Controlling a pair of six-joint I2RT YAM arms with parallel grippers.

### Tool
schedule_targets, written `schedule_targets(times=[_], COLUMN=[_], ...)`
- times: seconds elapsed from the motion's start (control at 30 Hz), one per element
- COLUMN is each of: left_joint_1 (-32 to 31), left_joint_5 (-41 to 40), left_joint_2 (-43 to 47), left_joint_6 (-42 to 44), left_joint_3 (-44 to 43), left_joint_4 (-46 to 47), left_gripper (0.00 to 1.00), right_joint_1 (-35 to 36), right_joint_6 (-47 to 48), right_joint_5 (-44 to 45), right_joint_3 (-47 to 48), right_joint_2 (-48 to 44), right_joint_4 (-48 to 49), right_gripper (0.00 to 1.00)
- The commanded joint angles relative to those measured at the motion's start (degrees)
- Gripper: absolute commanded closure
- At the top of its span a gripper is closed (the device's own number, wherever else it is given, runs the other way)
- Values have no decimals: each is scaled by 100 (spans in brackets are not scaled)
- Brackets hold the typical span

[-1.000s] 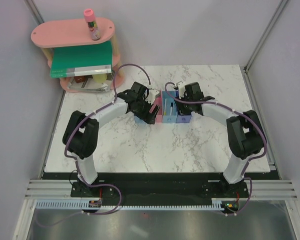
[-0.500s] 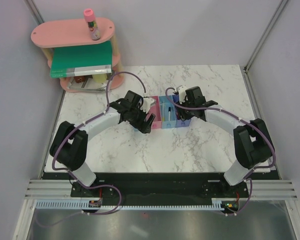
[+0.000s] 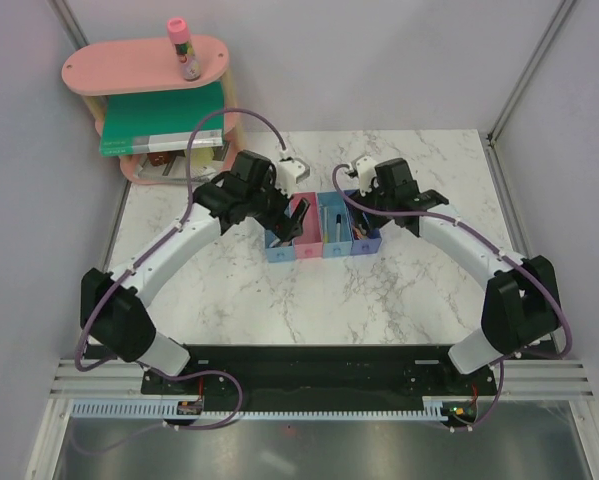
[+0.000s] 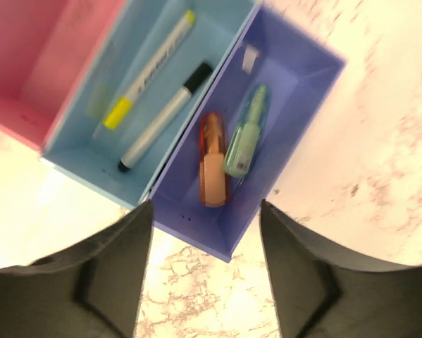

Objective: Sort the stationery into containers
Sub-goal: Pick up the storage box from the drawer.

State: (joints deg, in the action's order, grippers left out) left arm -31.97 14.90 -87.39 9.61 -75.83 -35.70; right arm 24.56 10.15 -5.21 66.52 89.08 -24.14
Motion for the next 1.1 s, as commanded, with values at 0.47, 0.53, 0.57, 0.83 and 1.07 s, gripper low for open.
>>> schedule_targets(times=[0.47, 0.53, 0.57, 0.83, 1.07], left_joint_1=[1332, 1491, 1631, 2036, 2212], left_joint_5=[-2306, -2298, -2289, -1877, -2316], left_joint_2=[-944, -1454, -1630, -2080, -2115], left_joint_6=[955, 868, 833, 130, 243], left_joint_3=[-4569, -5343, -5572, -6181, -5811], left_joint_4=[-728, -736, -719, 492, 1662], left_gripper=[0, 0, 0, 0, 0], right_joint_1=[5, -12, -12, -56, -82], right_joint_6=[989, 971, 971, 998, 1006], right_joint_5=[398, 433, 433, 486, 486], right_joint_3=[731, 704, 687, 502, 441], right_joint_2=[-1076, -1086, -1103, -1173, -1165], right_joint_4=[-329, -293, -276, -144, -82], right_gripper=[2, 2, 2, 2, 2])
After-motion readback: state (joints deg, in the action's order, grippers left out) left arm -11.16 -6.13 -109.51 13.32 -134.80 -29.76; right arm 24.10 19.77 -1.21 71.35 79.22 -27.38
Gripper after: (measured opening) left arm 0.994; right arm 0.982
